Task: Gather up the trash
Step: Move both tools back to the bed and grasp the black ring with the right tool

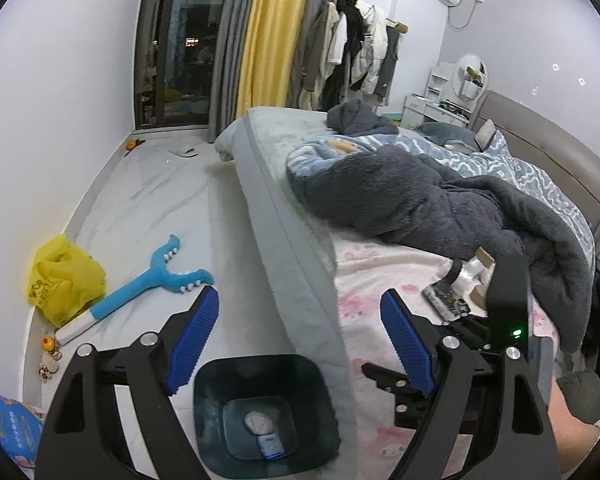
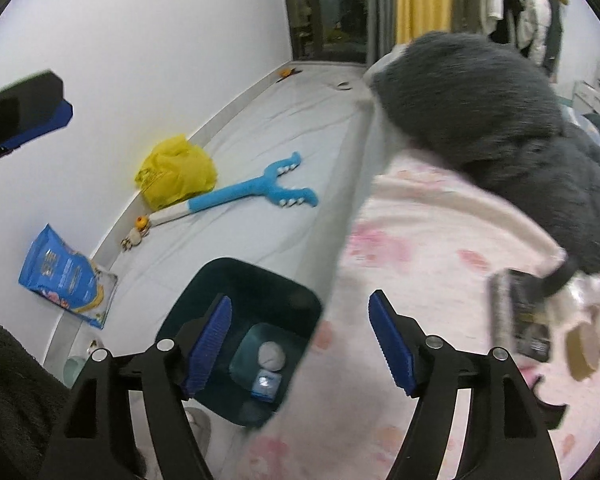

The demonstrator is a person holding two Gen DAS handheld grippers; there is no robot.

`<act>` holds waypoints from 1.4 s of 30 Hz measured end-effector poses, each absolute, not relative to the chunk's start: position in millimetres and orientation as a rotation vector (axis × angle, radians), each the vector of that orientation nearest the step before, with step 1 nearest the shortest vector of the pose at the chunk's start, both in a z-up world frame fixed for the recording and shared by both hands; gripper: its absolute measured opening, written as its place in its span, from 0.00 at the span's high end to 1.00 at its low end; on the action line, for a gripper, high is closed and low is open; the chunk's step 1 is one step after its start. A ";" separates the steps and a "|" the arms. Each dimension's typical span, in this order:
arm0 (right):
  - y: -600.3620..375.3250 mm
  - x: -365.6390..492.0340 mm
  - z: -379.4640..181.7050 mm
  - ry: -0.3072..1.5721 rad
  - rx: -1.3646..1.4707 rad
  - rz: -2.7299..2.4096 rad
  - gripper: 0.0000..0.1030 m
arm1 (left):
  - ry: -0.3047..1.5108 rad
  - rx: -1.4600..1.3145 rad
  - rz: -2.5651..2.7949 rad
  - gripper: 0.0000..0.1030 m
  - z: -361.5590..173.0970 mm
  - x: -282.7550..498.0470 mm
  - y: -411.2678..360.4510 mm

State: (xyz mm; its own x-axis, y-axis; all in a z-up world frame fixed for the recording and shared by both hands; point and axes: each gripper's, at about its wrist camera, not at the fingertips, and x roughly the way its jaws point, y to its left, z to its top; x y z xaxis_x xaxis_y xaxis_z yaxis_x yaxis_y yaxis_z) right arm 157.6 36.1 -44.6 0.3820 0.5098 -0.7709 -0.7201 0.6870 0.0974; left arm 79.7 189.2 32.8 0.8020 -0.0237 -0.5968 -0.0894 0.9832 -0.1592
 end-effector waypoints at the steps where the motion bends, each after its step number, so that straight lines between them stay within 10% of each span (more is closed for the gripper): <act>1: 28.6 159.1 -41.9 0.866 -0.265 0.785 0.30 | 0.642 -0.182 0.028 0.17 32.7 82.7 184.4; 42: -129.8 183.9 -79.2 0.852 0.064 0.271 0.24 | 0.746 -0.189 -0.139 0.14 -15.3 169.0 58.9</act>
State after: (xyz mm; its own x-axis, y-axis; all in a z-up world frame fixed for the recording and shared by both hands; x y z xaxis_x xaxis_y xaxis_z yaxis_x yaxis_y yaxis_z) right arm 183.9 -129.8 -79.2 0.6264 0.2611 -0.7344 -0.2104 0.9639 0.1632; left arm 169.0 58.9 -15.3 0.7264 -0.1924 -0.6598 0.0581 0.9738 -0.2199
